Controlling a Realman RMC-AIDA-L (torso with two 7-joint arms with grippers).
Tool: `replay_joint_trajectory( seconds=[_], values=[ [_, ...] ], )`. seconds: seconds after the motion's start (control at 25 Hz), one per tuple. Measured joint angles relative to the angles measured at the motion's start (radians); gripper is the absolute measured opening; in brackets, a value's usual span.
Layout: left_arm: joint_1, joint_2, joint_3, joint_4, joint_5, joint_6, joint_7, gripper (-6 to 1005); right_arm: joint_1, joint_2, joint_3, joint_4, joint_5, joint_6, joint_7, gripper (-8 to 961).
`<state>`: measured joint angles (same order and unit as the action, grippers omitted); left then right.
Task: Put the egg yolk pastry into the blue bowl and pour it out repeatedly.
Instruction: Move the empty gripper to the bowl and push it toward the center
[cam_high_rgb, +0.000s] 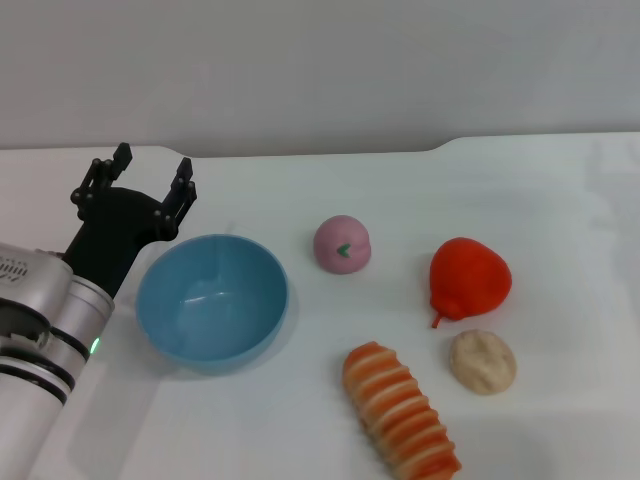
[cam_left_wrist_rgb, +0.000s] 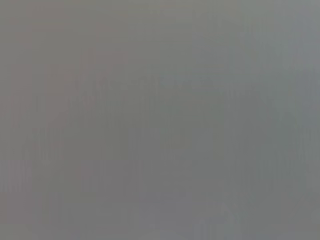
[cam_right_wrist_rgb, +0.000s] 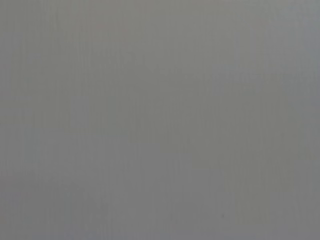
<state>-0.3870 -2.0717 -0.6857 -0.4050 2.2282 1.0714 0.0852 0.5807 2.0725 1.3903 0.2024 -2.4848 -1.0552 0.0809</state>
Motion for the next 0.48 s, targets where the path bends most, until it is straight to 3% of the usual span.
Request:
replay_joint_trajectory(
  seconds=[0.48],
  values=[
    [0.001, 0.001, -0.006, -0.001, -0.001, 0.004, -0.004, 701, -0.019, 0.012, -0.043, 0.000, -0.007, 0.039, 0.005, 425]
  ],
)
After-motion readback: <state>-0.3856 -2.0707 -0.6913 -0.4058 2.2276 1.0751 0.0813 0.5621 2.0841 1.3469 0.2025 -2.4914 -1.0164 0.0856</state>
